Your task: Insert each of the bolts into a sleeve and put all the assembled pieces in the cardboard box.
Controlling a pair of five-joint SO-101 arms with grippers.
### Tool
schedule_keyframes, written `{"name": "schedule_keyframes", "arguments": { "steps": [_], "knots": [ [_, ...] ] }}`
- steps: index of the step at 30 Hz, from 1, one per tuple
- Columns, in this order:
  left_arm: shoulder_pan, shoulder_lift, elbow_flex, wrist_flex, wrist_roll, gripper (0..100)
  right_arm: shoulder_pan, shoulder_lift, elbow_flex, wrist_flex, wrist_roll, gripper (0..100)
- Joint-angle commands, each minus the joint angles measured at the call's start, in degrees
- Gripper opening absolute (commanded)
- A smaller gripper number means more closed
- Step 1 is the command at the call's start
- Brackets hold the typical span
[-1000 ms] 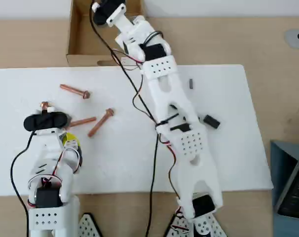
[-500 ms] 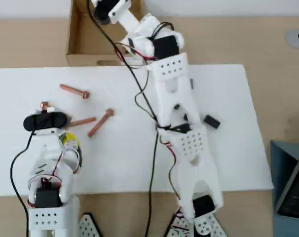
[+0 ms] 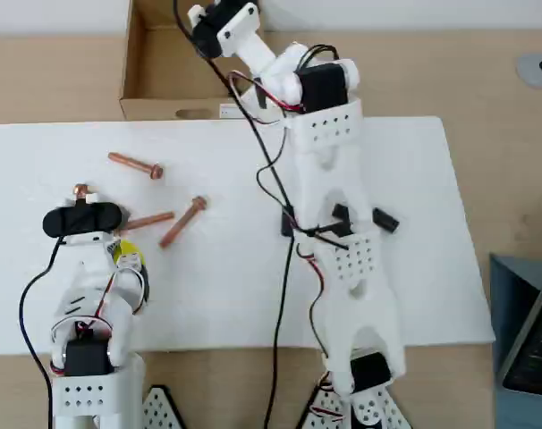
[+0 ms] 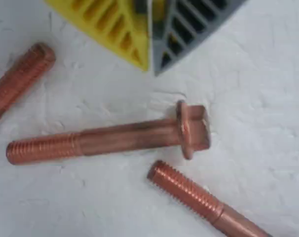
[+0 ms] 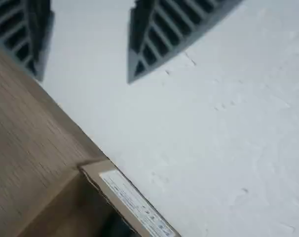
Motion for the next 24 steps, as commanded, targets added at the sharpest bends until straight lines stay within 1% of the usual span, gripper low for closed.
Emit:
{"name": "schedule_keyframes", "arguments": {
  "steps": [1,4,10,15,21,24],
  "knots": [
    [0.1,-0.4,0.6,0.0,-0.2,0,1.7,-6.5,4.2,1.2,0.6,13.1],
    [0.1,-0.4,0.6,0.0,-0.2,0,1.8,-13.1,14.5,1.2,0.5,13.1],
    [0.0,-0.4,0.6,0.0,-0.1,0,1.7,-29.9,40.1,1.2,0.5,13.3],
    [0.0,-0.4,0.6,0.0,-0.1,0,1.8,-39.3,58.2,1.1,0.6,13.3],
    [0.0,-0.4,0.6,0.0,-0.1,0,2.2,-42.7,70.9,0.4,0.8,13.5],
    [-0.1,-0.4,0.6,0.0,0.0,0,4.4,-42.7,74.8,-3.1,1.1,15.2]
  ]
}}
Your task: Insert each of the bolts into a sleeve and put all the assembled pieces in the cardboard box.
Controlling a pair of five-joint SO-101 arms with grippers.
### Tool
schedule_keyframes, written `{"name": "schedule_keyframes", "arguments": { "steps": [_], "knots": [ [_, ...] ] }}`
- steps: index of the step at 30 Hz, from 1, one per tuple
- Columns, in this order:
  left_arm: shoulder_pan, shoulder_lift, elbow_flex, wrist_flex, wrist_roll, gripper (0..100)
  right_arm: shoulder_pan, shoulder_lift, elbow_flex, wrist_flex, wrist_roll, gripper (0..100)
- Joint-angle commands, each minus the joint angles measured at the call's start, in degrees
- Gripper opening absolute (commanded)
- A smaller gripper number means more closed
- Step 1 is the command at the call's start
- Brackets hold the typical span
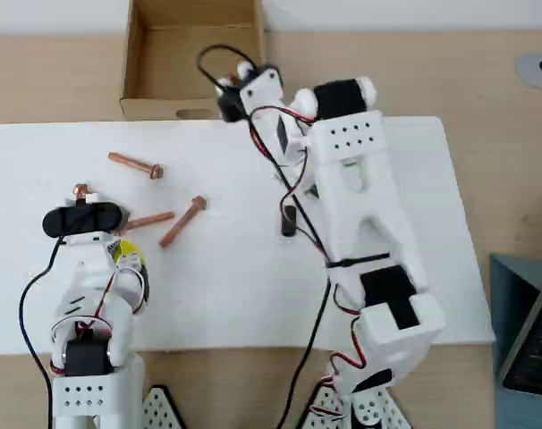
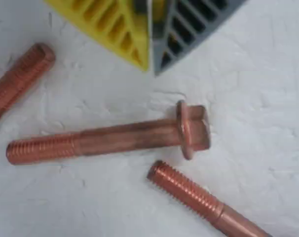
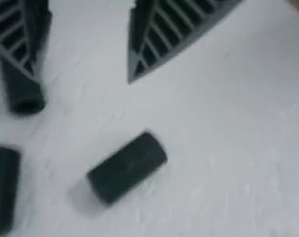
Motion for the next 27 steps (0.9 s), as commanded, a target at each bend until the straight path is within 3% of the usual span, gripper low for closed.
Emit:
{"name": "schedule_keyframes", "arguments": {
  "steps": [1,9,27],
  "knots": [
    [-0.1,-0.4,0.6,0.0,0.0,0,3.0,-3.4,3.9,-3.5,2.1,16.9],
    [-0.1,-0.4,0.6,0.0,0.0,0,5.0,-0.4,9.0,-9.8,8.4,20.7],
    [-0.1,-0.4,0.6,0.0,0.0,0,5.8,14.3,8.6,-20.5,9.7,20.7]
  ]
}}
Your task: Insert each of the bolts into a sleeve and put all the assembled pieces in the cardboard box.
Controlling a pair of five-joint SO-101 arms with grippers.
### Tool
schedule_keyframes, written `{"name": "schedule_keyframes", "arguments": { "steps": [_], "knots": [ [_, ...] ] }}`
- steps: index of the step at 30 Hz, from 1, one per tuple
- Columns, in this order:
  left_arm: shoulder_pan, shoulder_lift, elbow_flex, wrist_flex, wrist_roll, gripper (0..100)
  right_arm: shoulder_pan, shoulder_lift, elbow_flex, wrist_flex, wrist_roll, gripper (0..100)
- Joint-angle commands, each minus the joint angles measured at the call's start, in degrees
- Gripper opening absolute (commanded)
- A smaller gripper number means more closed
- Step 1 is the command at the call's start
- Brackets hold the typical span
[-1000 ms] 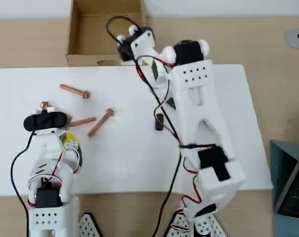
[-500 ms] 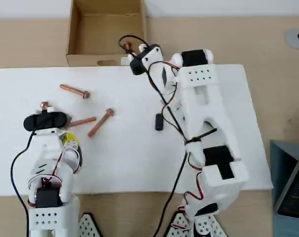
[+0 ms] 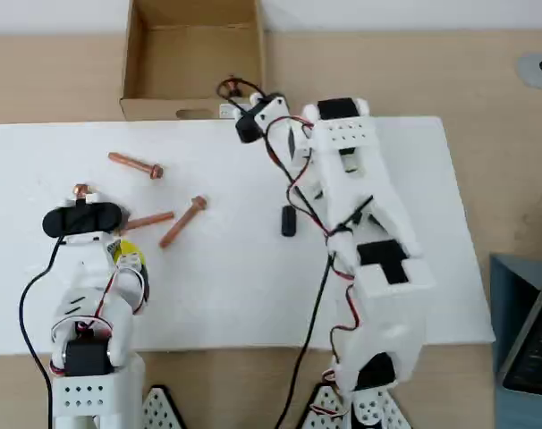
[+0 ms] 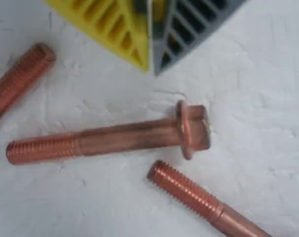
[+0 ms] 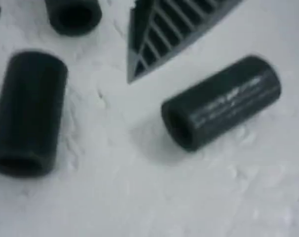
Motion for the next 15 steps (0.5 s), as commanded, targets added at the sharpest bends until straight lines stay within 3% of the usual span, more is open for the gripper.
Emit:
{"name": "schedule_keyframes", "arguments": {
  "steps": [1,7,15],
  "knots": [
    [-0.1,-0.4,0.6,0.0,0.0,0,1.4,1.4,-0.4,-2.2,0.5,20.7],
    [-0.1,-0.4,0.6,0.0,0.0,0,2.2,5.4,-0.4,-3.8,0.5,20.3],
    [0.0,-0.4,0.6,0.0,0.0,0,2.3,8.3,-2.6,-3.7,2.2,3.5]
  ]
}}
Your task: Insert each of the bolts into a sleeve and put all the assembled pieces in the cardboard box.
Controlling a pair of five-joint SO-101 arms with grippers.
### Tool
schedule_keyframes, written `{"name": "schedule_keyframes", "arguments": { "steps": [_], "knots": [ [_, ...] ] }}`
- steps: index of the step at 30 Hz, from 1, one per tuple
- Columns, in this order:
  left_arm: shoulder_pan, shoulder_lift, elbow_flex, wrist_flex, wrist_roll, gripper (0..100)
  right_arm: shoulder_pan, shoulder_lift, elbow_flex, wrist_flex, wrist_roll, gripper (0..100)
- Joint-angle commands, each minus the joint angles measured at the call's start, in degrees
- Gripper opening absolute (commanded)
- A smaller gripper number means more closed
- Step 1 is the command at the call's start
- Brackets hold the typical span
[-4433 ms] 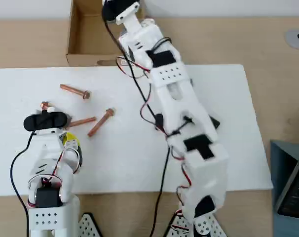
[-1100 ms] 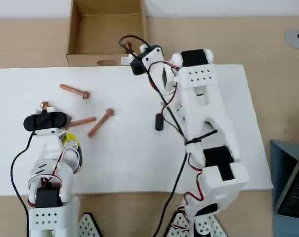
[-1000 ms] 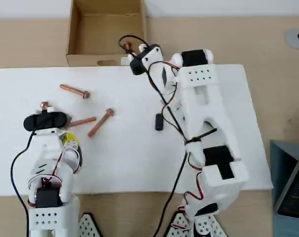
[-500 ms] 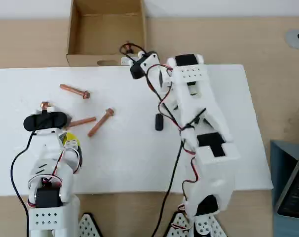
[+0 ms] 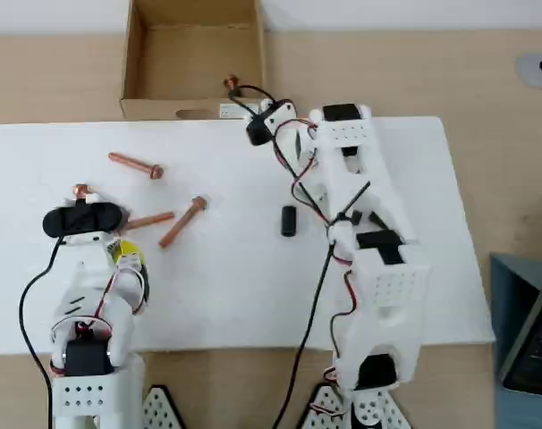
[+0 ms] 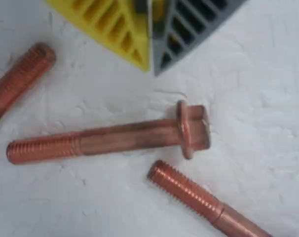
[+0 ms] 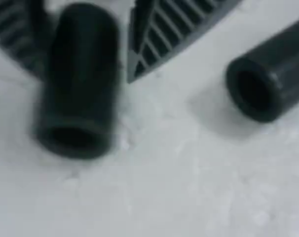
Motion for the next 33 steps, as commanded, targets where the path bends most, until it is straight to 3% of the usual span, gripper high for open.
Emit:
{"name": "schedule_keyframes", "arguments": {
  "steps": [1,9,23,33],
  "knots": [
    [0.0,-0.4,0.6,0.0,0.0,0,0.1,1.0,-1.4,-0.2,1.4,2.3],
    [0.0,-0.4,0.6,0.0,-0.1,0,-0.1,1.5,-5.2,1.6,1.5,1.1],
    [0.3,-0.4,0.6,-0.3,-0.2,0,-0.2,-4.4,-34.7,24.1,-0.2,1.1],
    [0.3,-0.4,0.5,-0.3,-0.3,0,0.0,-25.4,-21.7,24.1,-5.4,1.0]
  ]
}}
